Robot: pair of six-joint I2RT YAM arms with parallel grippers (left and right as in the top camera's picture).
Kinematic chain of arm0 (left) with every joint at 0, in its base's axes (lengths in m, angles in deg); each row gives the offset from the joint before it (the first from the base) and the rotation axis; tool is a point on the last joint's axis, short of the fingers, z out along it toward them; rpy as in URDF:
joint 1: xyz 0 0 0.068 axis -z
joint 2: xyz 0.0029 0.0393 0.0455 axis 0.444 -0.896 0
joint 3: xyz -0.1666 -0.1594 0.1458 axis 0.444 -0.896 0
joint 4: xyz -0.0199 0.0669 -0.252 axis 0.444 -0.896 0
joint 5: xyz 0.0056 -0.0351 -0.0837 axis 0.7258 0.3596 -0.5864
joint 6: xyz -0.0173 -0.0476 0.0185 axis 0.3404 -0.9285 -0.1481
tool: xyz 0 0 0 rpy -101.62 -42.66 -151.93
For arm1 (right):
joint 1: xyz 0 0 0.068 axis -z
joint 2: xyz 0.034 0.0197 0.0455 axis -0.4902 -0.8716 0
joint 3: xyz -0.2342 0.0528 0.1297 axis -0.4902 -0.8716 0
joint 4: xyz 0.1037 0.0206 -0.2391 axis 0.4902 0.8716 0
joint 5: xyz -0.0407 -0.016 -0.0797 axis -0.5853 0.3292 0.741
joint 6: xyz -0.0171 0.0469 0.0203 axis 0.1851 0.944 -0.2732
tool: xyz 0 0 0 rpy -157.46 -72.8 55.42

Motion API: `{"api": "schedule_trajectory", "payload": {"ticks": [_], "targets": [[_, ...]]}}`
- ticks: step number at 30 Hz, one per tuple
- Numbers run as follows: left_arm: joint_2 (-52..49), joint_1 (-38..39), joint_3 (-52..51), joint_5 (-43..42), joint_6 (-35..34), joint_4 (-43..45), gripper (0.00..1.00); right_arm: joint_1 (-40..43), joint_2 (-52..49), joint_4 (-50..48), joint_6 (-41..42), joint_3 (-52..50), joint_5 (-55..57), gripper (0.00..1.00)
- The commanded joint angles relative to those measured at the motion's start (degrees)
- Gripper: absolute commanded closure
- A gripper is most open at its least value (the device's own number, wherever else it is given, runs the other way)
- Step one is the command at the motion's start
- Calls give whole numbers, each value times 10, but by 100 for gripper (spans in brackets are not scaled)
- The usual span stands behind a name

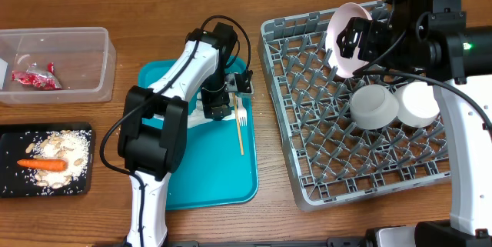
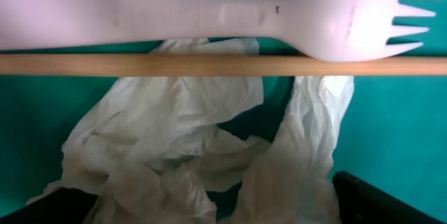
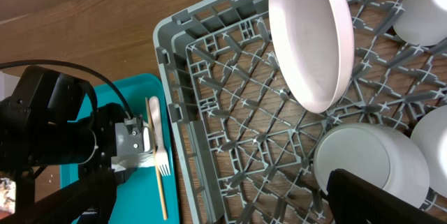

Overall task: Sort waste into correct bins and load items into the dishwasher rack
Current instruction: 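Grasp the white tissue with the left gripper and lift it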

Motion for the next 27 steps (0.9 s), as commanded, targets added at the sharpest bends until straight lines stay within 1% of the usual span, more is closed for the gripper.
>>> {"api": "schedule_trajectory", "payload": {"ticks": [1,6,12,18,22,24,25,26,27], "targets": [[-10,0,-30,4,-12,1,0,1,-2,-4,1,12,2,0],[-10,-1,-38,7,-21,2,0,1,-2,-4,1,12,2,0],[-10,0,-38,-2,-120,0,0,1,-2,-4,1,12,2,0],[-10,-1,-38,7,-118,3,0,1,-2,-4,1,12,2,0],[-10,-1,-38,24,-116,7,4,1,-2,-4,1,12,2,0],[-10,-1,-38,46,-117,9,14,1,-2,-4,1,12,2,0],[-10,-1,-38,59,-117,9,16,1,-2,-4,1,12,2,0],[-10,-1,-38,72,-117,9,22,1,-2,-4,1,12,2,0],[-10,0,-38,85,-117,8,32,1,-2,-4,1,12,2,0]]}}
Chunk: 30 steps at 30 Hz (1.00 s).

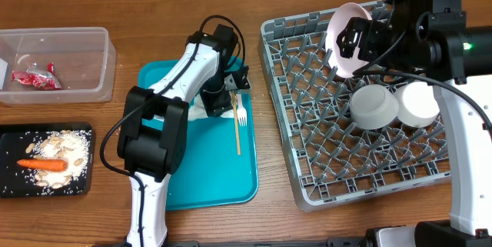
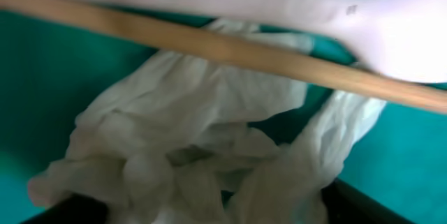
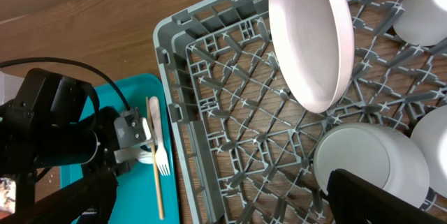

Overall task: Sort waste into correct bins and load items into the dishwasher rack
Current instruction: 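Grasp the white tissue with the left gripper and lift it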

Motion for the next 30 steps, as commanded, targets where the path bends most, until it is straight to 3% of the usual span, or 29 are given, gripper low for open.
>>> {"api": "schedule_trajectory", "payload": {"ticks": [1,3,5,8,10,20,30], "targets": [[-15,0,-20,55,-5,-8,39,1,-2,-4,1,12,2,0],[-15,0,-20,66,-8,-8,40,1,-2,-4,1,12,2,0],[-15,0,-20,66,-9,-8,48,1,-2,-4,1,12,2,0],[-15,0,-20,66,-9,-8,87,1,-2,-4,1,12,2,0],[-15,0,-20,66,-9,-8,96,1,-2,-4,1,12,2,0],[-14,-2,16,66,-56,-19,96,1,-2,-4,1,12,2,0],[-12,-20,112,40,-63,-117,96,1,-2,-4,1,12,2,0]]}}
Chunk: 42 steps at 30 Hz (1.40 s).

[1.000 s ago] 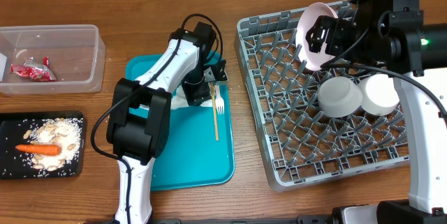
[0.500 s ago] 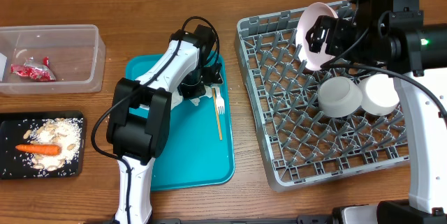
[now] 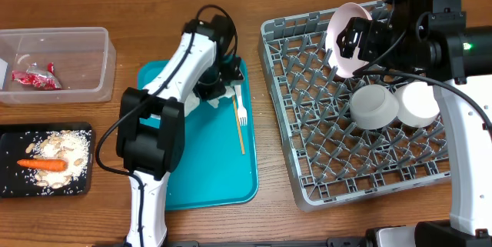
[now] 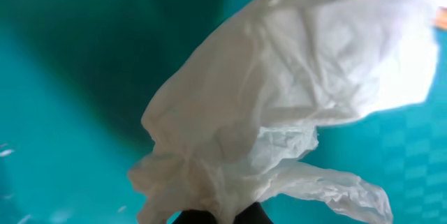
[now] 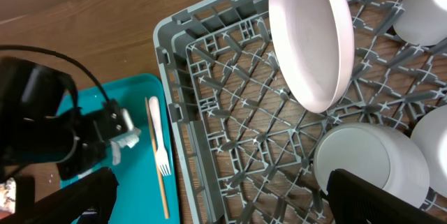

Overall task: Sort waste into correct bins and load items into the dishwasher rack
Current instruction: 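Grasp the white tissue with the left gripper and lift it, then carry the tissue left and release it into the clear bin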

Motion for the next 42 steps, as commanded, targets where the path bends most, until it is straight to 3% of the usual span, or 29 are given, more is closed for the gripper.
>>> {"api": "schedule_trajectory", "payload": {"ticks": [1,9,19,32,35,37,42], "targets": [[-7,-11,30,-7,-12,-19,96,1,-2,-4,1,12,2,0],[-7,-51,115,-31,-89,-30,96,1,-2,-4,1,12,2,0],[-7,-183,279,-34,-348,-11,96,1,-2,-4,1,12,2,0],[-7,-406,277,-226,-528,67,96,1,-2,-3,1,12,3,0],[-7,-436,277,-238,-561,80,96,1,-2,-3,1,12,3,0],[-8,-451,277,-239,-582,84,87,1,-2,-3,1,12,3,0],[-9,-466,276,-239,-584,83,83,1,-2,-3,1,12,3,0]]}}
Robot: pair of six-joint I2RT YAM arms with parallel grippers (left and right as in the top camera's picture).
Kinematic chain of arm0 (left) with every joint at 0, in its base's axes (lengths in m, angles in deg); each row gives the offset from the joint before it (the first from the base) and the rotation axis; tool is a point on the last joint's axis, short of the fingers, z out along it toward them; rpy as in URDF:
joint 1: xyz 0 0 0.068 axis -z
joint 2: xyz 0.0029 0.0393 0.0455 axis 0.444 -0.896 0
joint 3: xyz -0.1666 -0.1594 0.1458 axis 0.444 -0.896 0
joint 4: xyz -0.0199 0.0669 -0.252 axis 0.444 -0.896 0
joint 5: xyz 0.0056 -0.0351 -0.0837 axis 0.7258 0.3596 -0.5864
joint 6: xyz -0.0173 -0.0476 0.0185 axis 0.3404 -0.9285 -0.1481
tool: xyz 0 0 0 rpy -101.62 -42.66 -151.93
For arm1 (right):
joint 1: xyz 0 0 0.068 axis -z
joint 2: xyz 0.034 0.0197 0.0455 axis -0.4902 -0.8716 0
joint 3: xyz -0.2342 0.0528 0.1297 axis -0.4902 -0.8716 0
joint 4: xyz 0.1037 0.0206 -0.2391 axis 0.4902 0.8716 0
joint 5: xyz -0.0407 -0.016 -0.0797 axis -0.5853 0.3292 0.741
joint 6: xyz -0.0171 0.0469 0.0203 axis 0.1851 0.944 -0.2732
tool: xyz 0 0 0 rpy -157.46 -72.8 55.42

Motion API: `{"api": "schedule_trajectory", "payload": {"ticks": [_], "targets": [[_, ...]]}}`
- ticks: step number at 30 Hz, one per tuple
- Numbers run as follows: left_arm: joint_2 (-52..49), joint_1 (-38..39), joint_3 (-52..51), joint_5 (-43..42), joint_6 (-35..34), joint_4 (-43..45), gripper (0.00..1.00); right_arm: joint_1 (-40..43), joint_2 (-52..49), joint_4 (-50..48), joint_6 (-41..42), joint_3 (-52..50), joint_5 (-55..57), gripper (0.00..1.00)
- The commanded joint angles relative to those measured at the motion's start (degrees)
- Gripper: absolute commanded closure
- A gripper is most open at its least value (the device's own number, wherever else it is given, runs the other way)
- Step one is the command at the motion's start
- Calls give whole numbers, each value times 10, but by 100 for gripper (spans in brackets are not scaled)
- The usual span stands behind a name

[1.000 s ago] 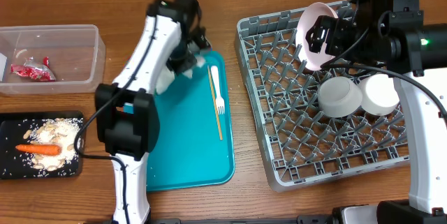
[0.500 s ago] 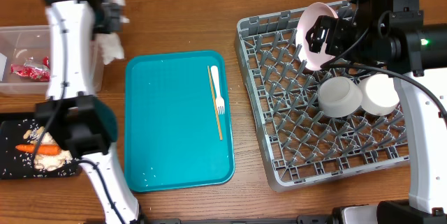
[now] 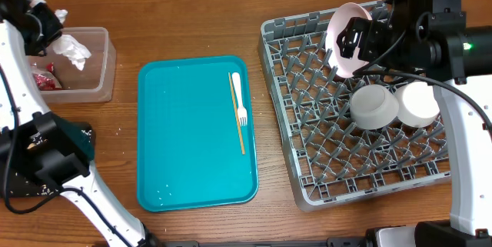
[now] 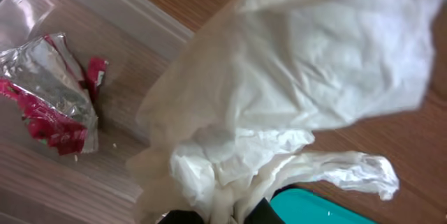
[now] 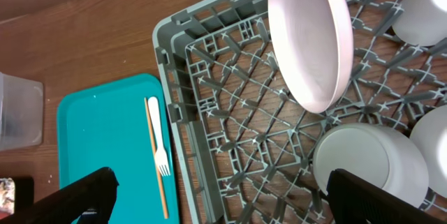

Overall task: Sort waste into correct bins and load items into the dishwasher rack
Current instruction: 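Carry the tissue left and release it into the clear bin, then lift the left gripper from the bin and move the right gripper over the rack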

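My left gripper [image 3: 48,30] is shut on a crumpled white tissue [image 4: 279,105], hanging over the right end of the clear plastic bin [image 3: 92,61], which holds a red foil wrapper [image 4: 52,102]. A white plastic fork [image 3: 239,98] and a wooden chopstick [image 3: 238,124] lie on the teal tray [image 3: 192,135]. My right gripper [image 3: 361,35] hovers open above the grey dish rack [image 3: 307,162], close to a pink plate [image 5: 311,39] standing on edge. Two white bowls [image 3: 374,105] sit upside down in the rack.
A black tray [image 3: 81,135] at the left edge is mostly hidden behind my left arm. The wooden table [image 3: 192,1] surrounds everything. The rack fills the right side.
My left gripper, holding the tissue, has gone from over the teal tray's upper part to the clear bin at the far left. The right arm has not moved.
My left gripper was down on the tissue beside the fork and chopstick on the tray. It then gripped the tissue and held it lifted above the tray. Now the tissue hangs over the clear bin. The right gripper stayed open over the rack throughout.
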Motion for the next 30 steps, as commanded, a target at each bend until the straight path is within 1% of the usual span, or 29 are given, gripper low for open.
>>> {"api": "schedule_trajectory", "payload": {"ticks": [1,2,4,5,6,8,12,13,14,15,26,29,30], "targets": [[-6,-1,5,-20,-26,1,79,1,-2,-3,1,12,2,0],[-6,-1,5,-20,-26,1,75,1,-2,-3,1,12,2,0],[-6,-1,5,-20,-26,2,71,1,-2,-3,1,12,2,0],[-6,-1,5,-19,-26,2,66,1,-2,-3,1,12,2,0],[-6,-1,5,-19,-26,2,51,1,-2,-3,1,12,2,0],[-6,-1,5,-19,-26,2,19,1,-2,-3,1,12,2,0],[-6,-1,5,-19,-26,2,19,1,-2,-3,1,12,2,0],[-6,-2,5,-19,-26,1,17,1,-2,-3,1,12,2,0],[-6,-2,5,-19,-26,-1,11,1,-2,-3,1,12,2,0],[-6,-2,5,-19,-26,-3,10,1,-2,-3,1,12,2,0],[-6,-2,5,-20,-26,-19,8,1,-2,-3,1,12,2,0],[-5,-2,6,-32,-25,-26,23,1,-2,-3,1,12,2,0],[-4,-2,7,-47,-24,-26,23,1,-2,-3,1,12,2,0]]}}
